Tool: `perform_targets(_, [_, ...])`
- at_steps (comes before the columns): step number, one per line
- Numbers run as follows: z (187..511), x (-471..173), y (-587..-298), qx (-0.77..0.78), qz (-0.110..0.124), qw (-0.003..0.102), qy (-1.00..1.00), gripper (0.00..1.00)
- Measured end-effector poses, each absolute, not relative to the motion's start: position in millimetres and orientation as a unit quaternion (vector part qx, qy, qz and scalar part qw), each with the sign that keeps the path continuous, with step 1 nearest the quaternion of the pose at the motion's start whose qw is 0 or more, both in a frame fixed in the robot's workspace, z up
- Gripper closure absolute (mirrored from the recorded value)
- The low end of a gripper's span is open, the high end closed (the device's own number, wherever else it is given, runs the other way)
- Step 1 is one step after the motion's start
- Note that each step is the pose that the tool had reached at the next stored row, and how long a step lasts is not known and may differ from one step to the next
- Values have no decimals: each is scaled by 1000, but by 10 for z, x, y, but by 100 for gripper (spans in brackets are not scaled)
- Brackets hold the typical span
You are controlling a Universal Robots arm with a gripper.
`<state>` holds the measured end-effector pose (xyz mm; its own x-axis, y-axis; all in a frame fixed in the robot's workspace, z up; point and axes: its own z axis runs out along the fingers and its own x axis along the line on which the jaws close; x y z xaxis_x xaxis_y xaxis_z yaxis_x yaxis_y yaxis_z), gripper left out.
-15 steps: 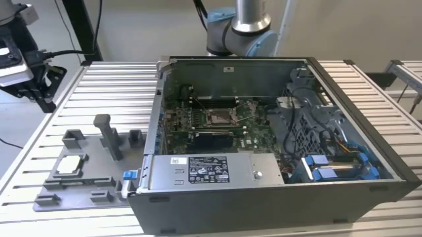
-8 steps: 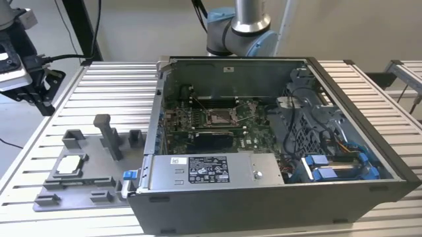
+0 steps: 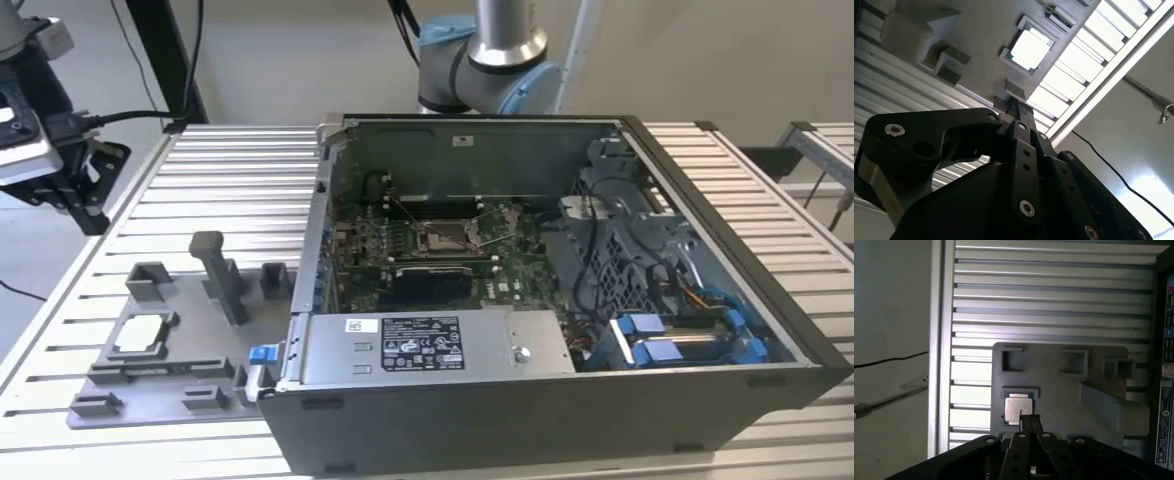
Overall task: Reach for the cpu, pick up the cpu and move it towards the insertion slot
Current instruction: 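Reach for the cpu, then pick up the cpu and move it towards the insertion slot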
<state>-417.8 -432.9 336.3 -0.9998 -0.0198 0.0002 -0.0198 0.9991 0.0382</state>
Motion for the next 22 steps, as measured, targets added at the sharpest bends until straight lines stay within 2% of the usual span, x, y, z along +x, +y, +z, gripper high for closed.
perform_targets(5, [3363,-4183,-4328,10,-19,0,-1000,100])
perform_targets(6, [3363,-4183,-4328,10,-20,0,-1000,0])
perform_targets(22, [3364,-4184,-4328,10,-20,0,-1000,0])
